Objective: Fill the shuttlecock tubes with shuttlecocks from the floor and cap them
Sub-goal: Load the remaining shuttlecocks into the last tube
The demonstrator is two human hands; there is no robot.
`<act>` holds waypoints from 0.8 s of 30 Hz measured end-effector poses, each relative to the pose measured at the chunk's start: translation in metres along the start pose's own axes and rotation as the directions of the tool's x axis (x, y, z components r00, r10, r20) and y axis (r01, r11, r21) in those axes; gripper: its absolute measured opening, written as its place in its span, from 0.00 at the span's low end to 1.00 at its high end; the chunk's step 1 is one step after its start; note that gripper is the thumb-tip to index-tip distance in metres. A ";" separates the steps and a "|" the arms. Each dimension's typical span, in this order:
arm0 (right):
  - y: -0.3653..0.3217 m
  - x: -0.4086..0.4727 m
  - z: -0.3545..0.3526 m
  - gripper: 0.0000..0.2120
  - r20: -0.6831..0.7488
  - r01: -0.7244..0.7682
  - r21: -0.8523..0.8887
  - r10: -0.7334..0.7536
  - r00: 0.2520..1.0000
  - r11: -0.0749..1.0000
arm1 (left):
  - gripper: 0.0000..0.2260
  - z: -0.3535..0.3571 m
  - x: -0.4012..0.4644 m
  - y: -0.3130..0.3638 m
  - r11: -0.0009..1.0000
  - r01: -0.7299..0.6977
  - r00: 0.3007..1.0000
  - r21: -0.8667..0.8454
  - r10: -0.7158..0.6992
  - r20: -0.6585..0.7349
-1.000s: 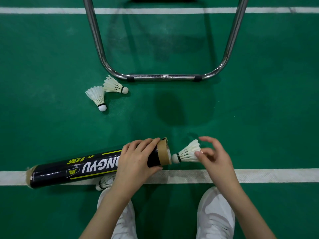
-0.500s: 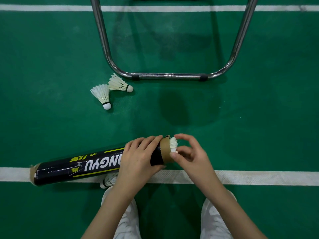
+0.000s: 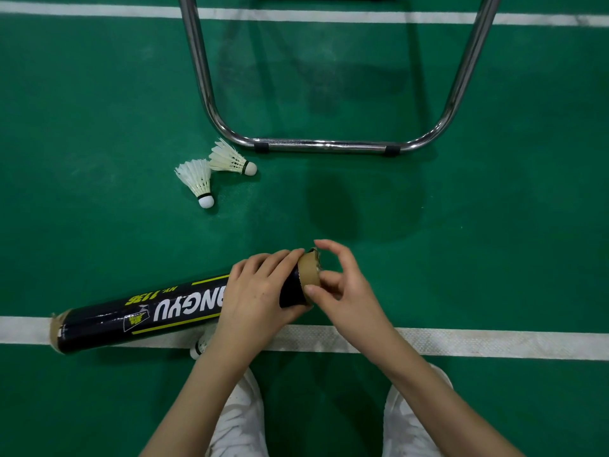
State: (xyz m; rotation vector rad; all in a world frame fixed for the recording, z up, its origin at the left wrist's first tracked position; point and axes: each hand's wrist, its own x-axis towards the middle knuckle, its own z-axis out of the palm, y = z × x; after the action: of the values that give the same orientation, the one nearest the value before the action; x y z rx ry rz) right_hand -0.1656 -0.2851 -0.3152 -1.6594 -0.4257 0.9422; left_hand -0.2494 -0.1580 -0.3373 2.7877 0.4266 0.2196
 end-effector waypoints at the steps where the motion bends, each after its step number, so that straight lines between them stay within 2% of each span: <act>1: 0.001 0.002 0.003 0.28 0.034 0.001 -0.006 -0.001 0.999 1.000 | 0.30 -0.001 0.000 -0.001 1.000 -0.009 1.000 0.003 0.009 -0.004; 6: -0.001 0.020 0.009 0.31 0.151 -0.020 0.003 0.019 0.988 1.000 | 0.31 -0.004 0.000 -0.015 0.999 0.032 0.999 -0.016 -0.032 0.044; 13: -0.019 0.066 0.002 0.24 0.217 0.024 -0.058 -0.010 0.976 0.998 | 0.37 -0.021 0.005 -0.044 0.987 0.159 0.985 -0.012 -0.158 0.067; 17: -0.038 0.103 -0.003 0.21 0.204 0.074 -0.226 -0.027 0.979 0.971 | 0.38 -0.027 0.005 -0.056 0.979 0.204 0.978 -0.011 -0.203 0.047; 24: -0.063 0.172 0.015 0.21 0.260 0.212 -0.457 -0.098 0.961 0.864 | 0.38 -0.036 0.011 -0.063 0.976 0.217 0.976 -0.019 -0.217 -0.019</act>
State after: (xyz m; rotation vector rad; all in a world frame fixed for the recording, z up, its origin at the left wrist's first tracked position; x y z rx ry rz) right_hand -0.0591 -0.1350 -0.3195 -1.9292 -1.0079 0.9570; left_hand -0.2632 -0.0876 -0.3229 2.6967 0.7257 0.2011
